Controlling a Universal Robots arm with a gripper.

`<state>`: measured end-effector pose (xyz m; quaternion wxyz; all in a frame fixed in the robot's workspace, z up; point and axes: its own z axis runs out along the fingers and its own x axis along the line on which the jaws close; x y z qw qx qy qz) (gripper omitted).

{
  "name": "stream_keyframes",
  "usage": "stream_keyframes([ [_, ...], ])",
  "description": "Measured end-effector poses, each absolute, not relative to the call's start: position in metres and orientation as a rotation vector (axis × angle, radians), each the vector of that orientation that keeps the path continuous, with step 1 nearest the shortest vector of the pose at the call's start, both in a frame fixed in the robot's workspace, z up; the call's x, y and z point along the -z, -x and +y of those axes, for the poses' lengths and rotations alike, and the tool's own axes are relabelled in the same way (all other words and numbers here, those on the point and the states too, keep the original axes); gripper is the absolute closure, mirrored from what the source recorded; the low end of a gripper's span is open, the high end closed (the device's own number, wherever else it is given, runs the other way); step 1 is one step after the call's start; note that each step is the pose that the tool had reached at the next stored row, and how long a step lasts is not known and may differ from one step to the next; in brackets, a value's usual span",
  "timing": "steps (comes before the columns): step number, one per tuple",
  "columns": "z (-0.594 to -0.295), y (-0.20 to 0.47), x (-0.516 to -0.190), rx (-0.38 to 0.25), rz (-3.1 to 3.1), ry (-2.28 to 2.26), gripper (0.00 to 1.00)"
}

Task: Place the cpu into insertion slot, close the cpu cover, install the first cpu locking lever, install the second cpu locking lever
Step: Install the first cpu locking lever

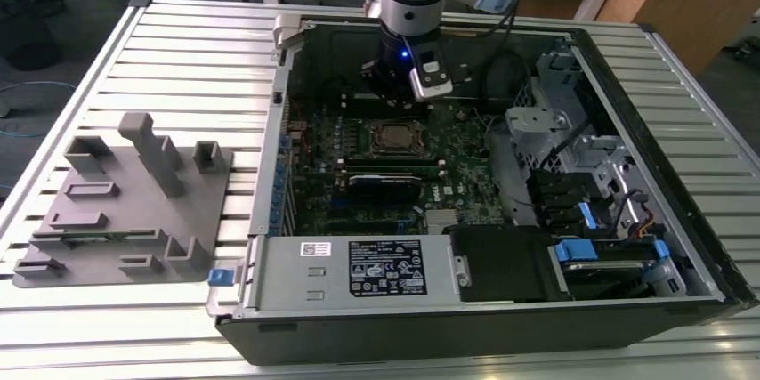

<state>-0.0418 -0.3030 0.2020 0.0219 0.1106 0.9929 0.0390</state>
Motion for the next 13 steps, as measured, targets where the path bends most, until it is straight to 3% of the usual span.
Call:
stream_keyframes([
  [13,-0.3031,0.0366,-0.2016,-0.119,3.062,-0.436,0.89],
])
